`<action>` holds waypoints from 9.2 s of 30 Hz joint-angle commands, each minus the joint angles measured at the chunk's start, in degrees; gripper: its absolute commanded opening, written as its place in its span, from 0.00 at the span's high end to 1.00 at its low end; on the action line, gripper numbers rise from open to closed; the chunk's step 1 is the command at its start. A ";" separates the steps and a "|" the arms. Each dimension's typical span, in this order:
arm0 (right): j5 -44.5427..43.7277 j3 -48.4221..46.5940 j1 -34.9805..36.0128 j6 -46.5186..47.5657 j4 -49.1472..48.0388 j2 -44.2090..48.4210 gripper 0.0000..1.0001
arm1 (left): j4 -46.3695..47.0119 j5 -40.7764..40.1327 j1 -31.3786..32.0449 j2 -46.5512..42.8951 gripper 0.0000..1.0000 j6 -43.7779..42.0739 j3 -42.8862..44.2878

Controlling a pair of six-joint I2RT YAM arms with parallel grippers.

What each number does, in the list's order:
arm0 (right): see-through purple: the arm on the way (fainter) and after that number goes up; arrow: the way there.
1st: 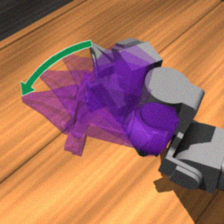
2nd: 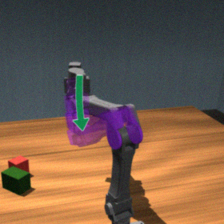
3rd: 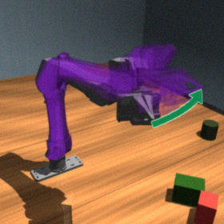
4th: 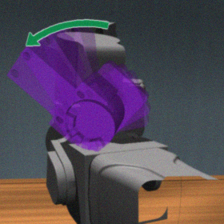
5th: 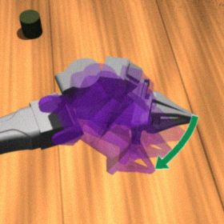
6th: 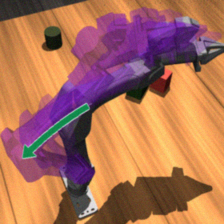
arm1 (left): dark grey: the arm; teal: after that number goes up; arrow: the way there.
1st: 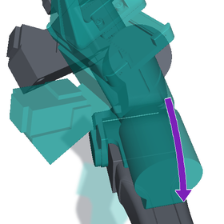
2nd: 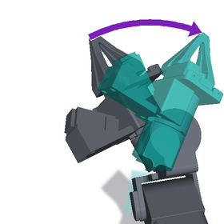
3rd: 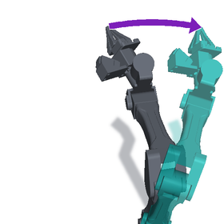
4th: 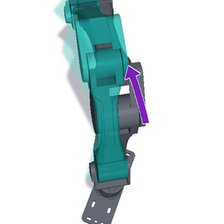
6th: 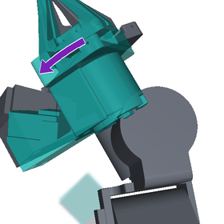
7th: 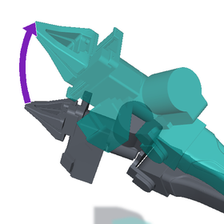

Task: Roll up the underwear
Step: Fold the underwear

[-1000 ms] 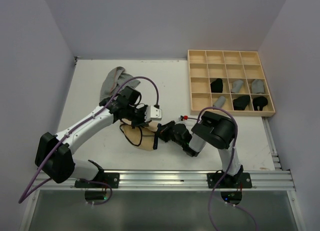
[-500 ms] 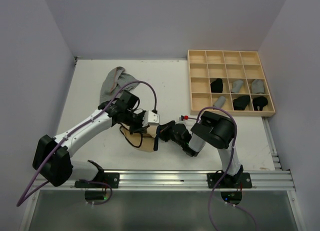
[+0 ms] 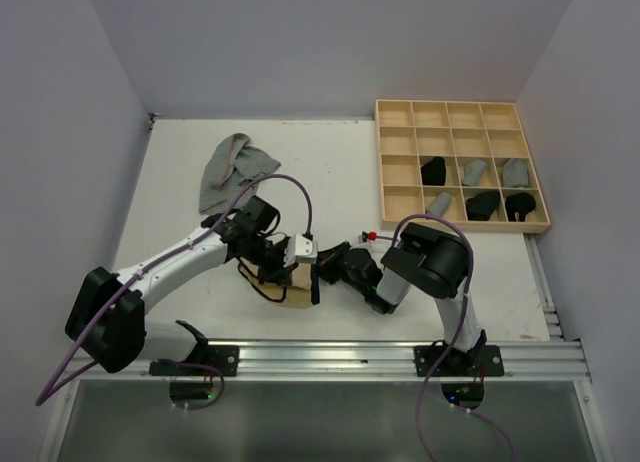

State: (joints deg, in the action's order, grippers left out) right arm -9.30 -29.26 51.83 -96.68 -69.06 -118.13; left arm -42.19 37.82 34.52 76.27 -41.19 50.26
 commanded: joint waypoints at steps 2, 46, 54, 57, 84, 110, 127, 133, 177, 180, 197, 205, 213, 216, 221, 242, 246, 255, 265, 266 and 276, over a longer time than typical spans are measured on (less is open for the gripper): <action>-1.95 0.16 0.64 -1.93 5.25 -1.93 1.00 | 5.98 2.69 0.98 0.99 1.00 5.06 -1.66; 4.20 -6.34 -4.02 15.46 53.66 23.20 0.90 | 12.14 1.46 8.19 16.98 0.81 10.87 -0.07; 4.73 -9.42 -4.46 20.83 66.14 30.92 0.98 | 11.44 2.87 8.19 14.09 0.68 9.73 -0.51; 3.50 -8.28 -4.37 22.50 68.52 34.61 1.00 | 10.64 3.22 8.19 10.49 0.56 8.85 -0.34; 24.24 -22.68 -4.90 37.34 71.49 15.56 0.81 | 8.71 -0.02 -19.23 16.88 0.66 11.39 2.73; 31.08 -32.52 -8.94 43.77 67.21 19.26 0.71 | -3.94 14.11 -28.11 17.15 0.62 0.68 13.73; 34.79 -23.58 -13.33 32.35 45.08 2.20 0.77 | -9.15 17.02 -38.83 44.40 0.70 -2.68 21.63; 36.45 -25.41 -14.13 29.19 38.21 1.23 0.79 | -7.09 16.31 -38.74 46.25 0.66 -1.24 31.81; 33.21 -31.80 -6.13 47.54 68.78 20.48 0.80 | -0.36 14.93 -27.94 4.35 0.52 -7.93 4.51; 34.17 -34.89 -6.04 50.01 71.87 17.60 0.81 | 7.79 6.14 -23.46 -6.55 0.50 -12.33 -4.62; 39.09 -25.59 -5.16 47.91 57.11 0.80 0.83 | 26.90 -11.81 -5.17 -15.27 0.41 -25.43 -25.74; 39.18 -25.59 -5.25 47.82 56.67 -0.35 0.83 | 25.50 -14.09 -1.92 -13.78 0.52 -30.26 -28.37; 39.71 -24.89 -5.16 47.55 56.14 0.09 0.84 | 26.28 -15.94 -1.30 -13.43 0.60 -31.24 -31.01; 40.59 -24.19 -5.08 48.08 56.14 1.49 0.85 | 26.73 -16.03 -0.95 -12.73 0.83 -30.10 -30.84; 38.92 -26.10 -5.60 50.27 61.22 10.52 0.83 | 18.41 -12.25 -0.77 -12.55 1.00 -29.65 -26.45; 36.98 -42.91 -6.22 57.66 75.30 -0.61 0.83 | -6.59 -6.88 2.39 -4.03 1.00 -17.35 -3.95; 38.13 -41.15 -5.43 57.92 73.19 -1.05 0.83 | -5.18 -8.20 2.39 -1.49 1.00 -17.08 -0.96; 40.41 -38.95 -3.76 58.54 71.08 0.17 0.83 | -3.07 -10.57 2.39 4.93 0.96 -18.49 3.35; 39.28 -38.50 -7.53 58.01 71.43 7.20 0.83 | -1.22 -9.79 2.39 7.84 0.95 -18.05 3.09; 38.75 -38.86 -7.97 58.36 72.91 7.47 0.83 | -1.31 -9.79 2.39 7.84 0.95 -18.05 3.09; 37.95 -40.88 -8.42 58.72 74.69 -0.17 0.85 | -1.14 -11.19 2.39 8.54 0.94 -17.61 4.58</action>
State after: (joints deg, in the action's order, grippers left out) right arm 28.86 -69.32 42.59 -38.41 5.15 -116.03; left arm -45.04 26.96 36.58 84.29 -59.31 52.27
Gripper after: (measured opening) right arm 0.152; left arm 0.057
